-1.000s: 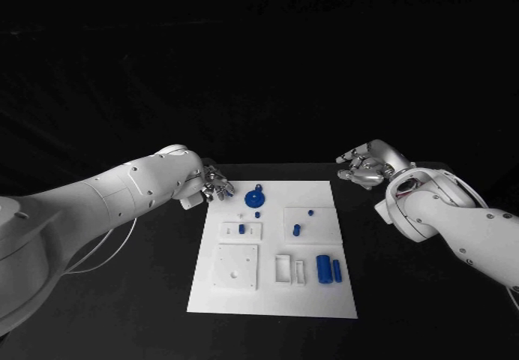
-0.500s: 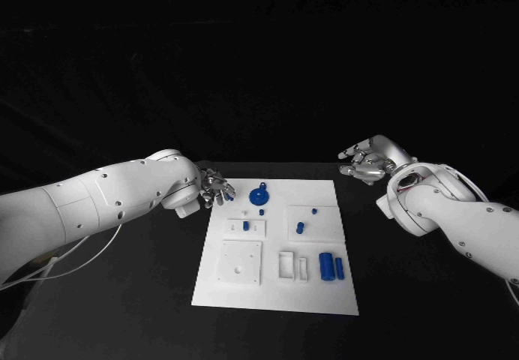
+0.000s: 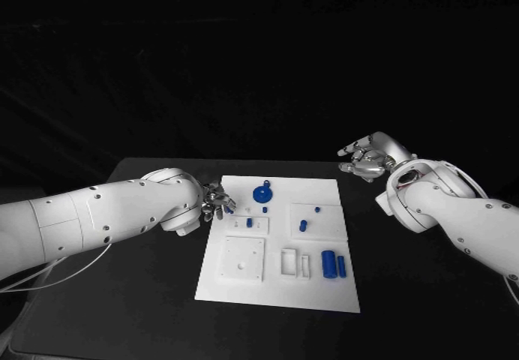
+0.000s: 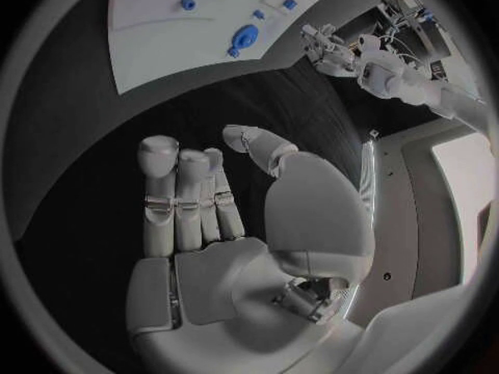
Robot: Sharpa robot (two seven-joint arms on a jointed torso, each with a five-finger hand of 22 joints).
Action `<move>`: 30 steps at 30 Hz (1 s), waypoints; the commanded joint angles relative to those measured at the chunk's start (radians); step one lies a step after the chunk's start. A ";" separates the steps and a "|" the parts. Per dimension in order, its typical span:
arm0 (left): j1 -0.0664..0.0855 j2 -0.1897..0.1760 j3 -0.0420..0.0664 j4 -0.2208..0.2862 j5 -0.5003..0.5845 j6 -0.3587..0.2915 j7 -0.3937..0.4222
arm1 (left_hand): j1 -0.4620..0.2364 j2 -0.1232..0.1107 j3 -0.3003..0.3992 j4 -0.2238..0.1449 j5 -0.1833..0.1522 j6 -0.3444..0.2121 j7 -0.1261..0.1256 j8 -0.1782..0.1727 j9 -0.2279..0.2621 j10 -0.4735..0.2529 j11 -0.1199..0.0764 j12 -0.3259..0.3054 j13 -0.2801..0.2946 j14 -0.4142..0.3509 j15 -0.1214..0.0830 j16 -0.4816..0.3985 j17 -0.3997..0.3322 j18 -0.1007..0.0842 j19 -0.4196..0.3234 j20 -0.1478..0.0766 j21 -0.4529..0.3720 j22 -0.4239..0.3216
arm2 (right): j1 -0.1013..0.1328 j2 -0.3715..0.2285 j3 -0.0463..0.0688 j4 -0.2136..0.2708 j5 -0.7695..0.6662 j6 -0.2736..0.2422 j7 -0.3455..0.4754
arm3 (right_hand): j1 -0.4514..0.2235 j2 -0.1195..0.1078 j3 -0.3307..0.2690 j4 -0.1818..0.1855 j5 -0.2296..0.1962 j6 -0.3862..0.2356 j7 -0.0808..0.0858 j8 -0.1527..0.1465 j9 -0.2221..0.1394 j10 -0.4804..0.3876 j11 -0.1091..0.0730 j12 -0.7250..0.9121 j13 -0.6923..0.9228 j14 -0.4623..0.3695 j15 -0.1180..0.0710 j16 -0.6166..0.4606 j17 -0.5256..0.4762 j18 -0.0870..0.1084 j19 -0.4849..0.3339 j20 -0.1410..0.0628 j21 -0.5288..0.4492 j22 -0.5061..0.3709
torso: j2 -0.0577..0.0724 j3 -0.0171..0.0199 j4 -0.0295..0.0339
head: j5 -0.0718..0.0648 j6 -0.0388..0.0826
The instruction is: Assemble the parts on the task board
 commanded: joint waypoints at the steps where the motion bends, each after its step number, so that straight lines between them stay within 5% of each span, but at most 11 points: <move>1: -0.011 -0.002 -0.004 0.014 -0.069 -0.078 -0.003 | 0.001 0.011 0.000 -0.008 -0.002 0.090 -0.088 -0.002 0.017 0.048 -0.006 0.004 0.002 0.006 0.000 0.006 0.002 0.019 0.000 0.004 0.003 0.019 | -0.001 0.002 0.000 0.000 -0.006 0.015 0.006 | 0.001 0.005 -0.002 0.000 0.001 -0.007 0.002 -0.004 -0.002 -0.006 0.002 -0.003 -0.001 -0.006 0.002 -0.004 -0.001 0.019 -0.001 -0.002 -0.006 0.070 | 0.000 -0.0014 0.0005 | -0.001 -0.003; 8: -0.043 -0.001 -0.010 0.031 -0.122 -0.119 0.011 | -0.003 0.011 0.001 -0.014 0.001 0.092 -0.089 -0.004 0.024 0.048 -0.006 0.007 0.004 0.007 0.000 0.008 0.003 0.021 0.001 0.006 0.006 0.018 | -0.003 0.001 0.000 0.000 -0.006 0.016 0.007 | 0.000 0.006 -0.002 0.000 0.002 -0.006 0.002 -0.004 -0.001 -0.007 0.002 -0.002 -0.001 -0.006 0.002 -0.004 -0.001 0.019 -0.001 -0.002 -0.007 0.070 | 0.000 0.0007 0.0009 | -0.004 -0.008; 30: -0.080 0.023 -0.012 0.005 -0.132 -0.132 0.054 | -0.005 0.013 0.000 -0.013 0.000 0.088 -0.088 -0.005 0.035 0.048 -0.006 0.006 0.004 0.006 0.001 0.007 -0.002 0.024 0.001 0.008 0.008 0.018 | -0.004 0.002 0.000 0.001 -0.007 0.015 0.008 | 0.000 0.006 -0.002 0.000 0.002 -0.006 0.002 -0.004 -0.001 -0.007 0.002 -0.002 -0.001 -0.006 0.002 -0.004 -0.001 0.019 -0.001 -0.002 -0.007 0.070 | 0.000 0.0006 0.0003 | -0.009 -0.014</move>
